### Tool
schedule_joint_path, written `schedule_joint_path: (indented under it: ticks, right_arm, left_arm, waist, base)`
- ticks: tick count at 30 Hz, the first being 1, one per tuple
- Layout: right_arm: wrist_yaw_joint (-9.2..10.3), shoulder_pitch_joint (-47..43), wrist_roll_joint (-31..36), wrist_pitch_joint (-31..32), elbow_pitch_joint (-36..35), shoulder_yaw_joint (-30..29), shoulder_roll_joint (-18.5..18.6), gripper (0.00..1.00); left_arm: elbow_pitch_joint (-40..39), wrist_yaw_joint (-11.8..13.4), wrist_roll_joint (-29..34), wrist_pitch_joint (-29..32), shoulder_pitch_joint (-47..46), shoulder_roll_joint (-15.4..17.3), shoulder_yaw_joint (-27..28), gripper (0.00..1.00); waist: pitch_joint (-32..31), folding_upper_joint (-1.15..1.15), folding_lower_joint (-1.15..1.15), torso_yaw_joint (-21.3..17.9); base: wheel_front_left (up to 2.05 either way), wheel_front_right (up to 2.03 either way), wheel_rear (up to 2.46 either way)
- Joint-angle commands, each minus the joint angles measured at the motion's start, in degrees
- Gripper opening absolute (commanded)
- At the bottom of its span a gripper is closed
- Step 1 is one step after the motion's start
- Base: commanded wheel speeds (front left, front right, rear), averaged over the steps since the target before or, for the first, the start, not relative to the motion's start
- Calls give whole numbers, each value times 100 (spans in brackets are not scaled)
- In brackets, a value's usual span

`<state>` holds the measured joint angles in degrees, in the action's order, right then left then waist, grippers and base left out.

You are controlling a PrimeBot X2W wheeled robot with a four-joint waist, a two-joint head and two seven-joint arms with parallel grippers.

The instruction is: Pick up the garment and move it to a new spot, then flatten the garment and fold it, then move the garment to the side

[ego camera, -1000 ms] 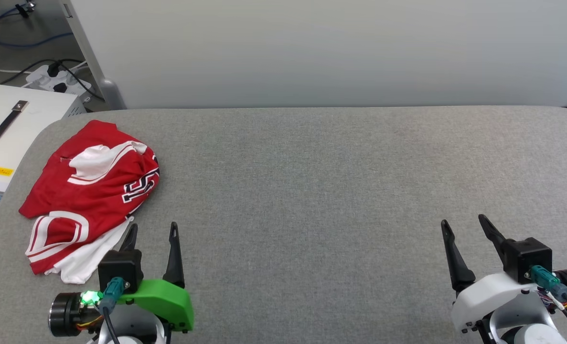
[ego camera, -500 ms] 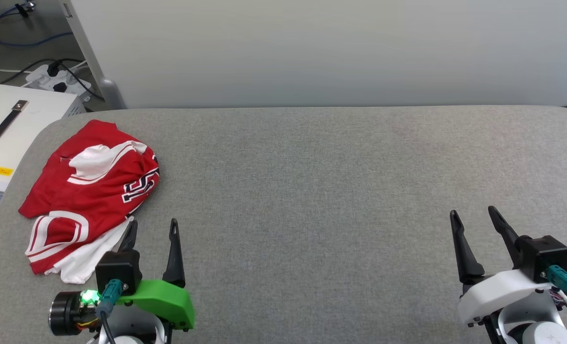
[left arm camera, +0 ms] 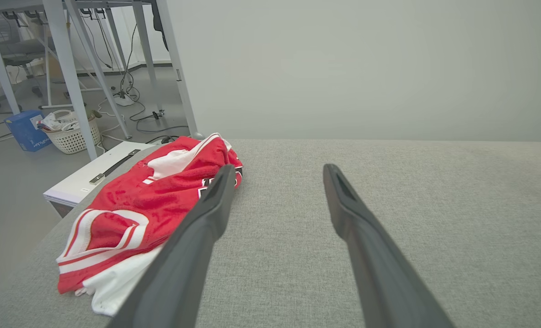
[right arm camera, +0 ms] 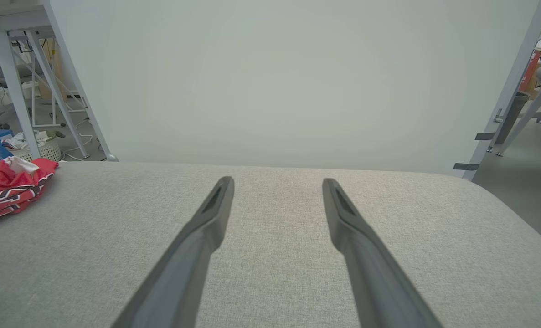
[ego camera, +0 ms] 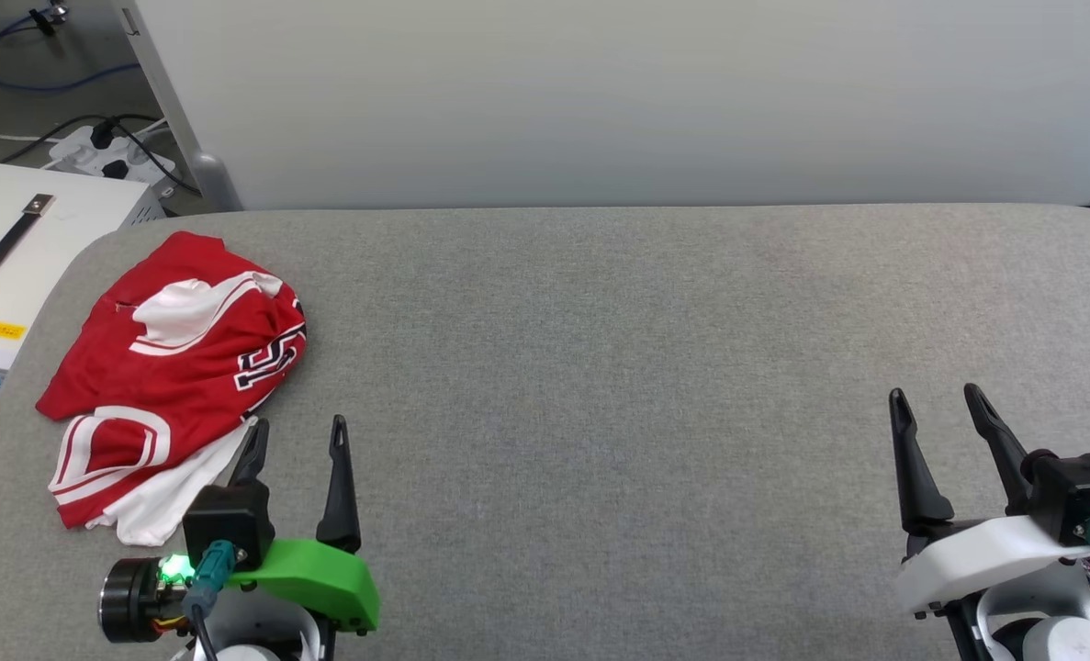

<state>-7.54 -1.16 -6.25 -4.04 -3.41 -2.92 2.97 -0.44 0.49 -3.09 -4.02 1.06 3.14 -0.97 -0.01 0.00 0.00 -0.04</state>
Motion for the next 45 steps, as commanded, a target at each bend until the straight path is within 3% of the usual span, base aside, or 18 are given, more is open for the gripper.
schedule_joint_path:
  ticks: [1,45]
  right_arm:
    - [2,-81,-74,-70,-64,-28,-3,100]
    - [4,-465,-342,-587,30,-10,-6,100]
  left_arm:
    - [-10,9,-70,-58,-28,-8,-9,100]
    - [260,30,-351,-582,99,-17,-137,100]
  waist:
    - [-2,0,0,0]
    - [-62,0,0,57]
  base:
    - [0,0,0]
    - [0,0,0]
